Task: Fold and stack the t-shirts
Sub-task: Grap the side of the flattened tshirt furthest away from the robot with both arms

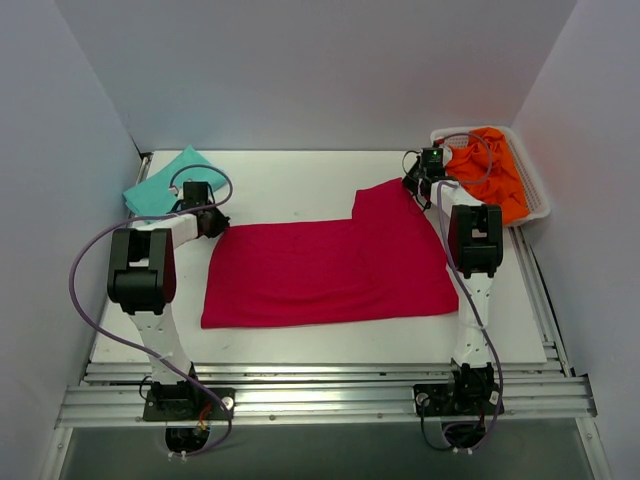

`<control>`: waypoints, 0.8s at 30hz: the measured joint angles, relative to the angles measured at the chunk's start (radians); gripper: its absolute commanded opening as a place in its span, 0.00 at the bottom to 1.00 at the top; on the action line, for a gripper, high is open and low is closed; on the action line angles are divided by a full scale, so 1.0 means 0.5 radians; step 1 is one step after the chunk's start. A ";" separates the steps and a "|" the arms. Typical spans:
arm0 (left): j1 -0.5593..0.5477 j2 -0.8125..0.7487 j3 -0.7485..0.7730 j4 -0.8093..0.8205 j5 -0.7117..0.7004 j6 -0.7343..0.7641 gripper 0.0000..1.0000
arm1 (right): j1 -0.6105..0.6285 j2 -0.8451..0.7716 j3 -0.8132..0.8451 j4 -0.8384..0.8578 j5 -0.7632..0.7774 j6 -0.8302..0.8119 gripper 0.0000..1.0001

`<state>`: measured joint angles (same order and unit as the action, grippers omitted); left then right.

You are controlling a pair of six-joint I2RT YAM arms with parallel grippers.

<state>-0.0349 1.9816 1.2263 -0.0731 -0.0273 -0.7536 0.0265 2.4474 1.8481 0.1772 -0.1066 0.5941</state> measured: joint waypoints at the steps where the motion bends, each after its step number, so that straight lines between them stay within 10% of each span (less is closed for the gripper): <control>1: -0.002 0.007 0.007 -0.012 -0.002 0.004 0.10 | 0.000 0.000 0.000 0.000 -0.001 0.000 0.00; 24: -0.034 -0.054 0.079 -0.206 -0.072 0.063 0.02 | -0.008 -0.310 -0.320 -0.038 -0.003 0.032 0.00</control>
<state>-0.0517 1.9545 1.2659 -0.1761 -0.0635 -0.7219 0.0227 2.2925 1.6882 0.1581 -0.1081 0.6102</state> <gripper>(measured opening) 0.078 0.004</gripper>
